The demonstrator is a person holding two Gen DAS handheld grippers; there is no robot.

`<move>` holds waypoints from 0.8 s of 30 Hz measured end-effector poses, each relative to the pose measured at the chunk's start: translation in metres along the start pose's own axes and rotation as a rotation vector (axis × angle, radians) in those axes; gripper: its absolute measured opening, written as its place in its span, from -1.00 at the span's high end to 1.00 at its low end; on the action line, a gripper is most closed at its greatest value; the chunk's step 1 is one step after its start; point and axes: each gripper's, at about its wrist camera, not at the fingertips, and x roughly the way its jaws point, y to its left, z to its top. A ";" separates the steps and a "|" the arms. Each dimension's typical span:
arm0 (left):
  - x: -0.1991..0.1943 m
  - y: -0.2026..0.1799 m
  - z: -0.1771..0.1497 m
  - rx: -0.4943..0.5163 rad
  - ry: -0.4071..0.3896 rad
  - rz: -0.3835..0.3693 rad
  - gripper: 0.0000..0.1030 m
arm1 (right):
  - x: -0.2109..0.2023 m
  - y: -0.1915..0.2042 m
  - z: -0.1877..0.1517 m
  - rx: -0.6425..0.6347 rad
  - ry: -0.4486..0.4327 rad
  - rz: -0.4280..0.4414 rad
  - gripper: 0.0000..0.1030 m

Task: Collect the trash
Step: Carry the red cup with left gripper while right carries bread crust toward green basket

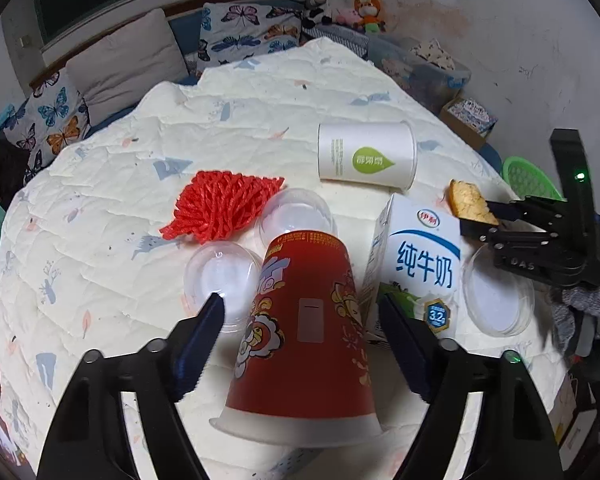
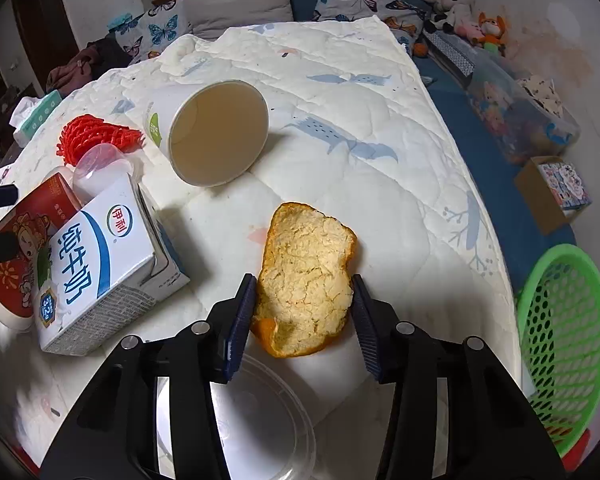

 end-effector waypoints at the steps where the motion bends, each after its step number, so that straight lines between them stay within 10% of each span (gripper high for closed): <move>1: 0.002 0.001 0.000 -0.003 0.008 -0.004 -0.38 | -0.001 0.000 -0.001 0.003 -0.002 0.003 0.10; 24: 0.013 0.002 -0.002 -0.025 0.010 -0.011 -0.21 | -0.023 -0.007 -0.016 0.058 -0.039 0.058 0.18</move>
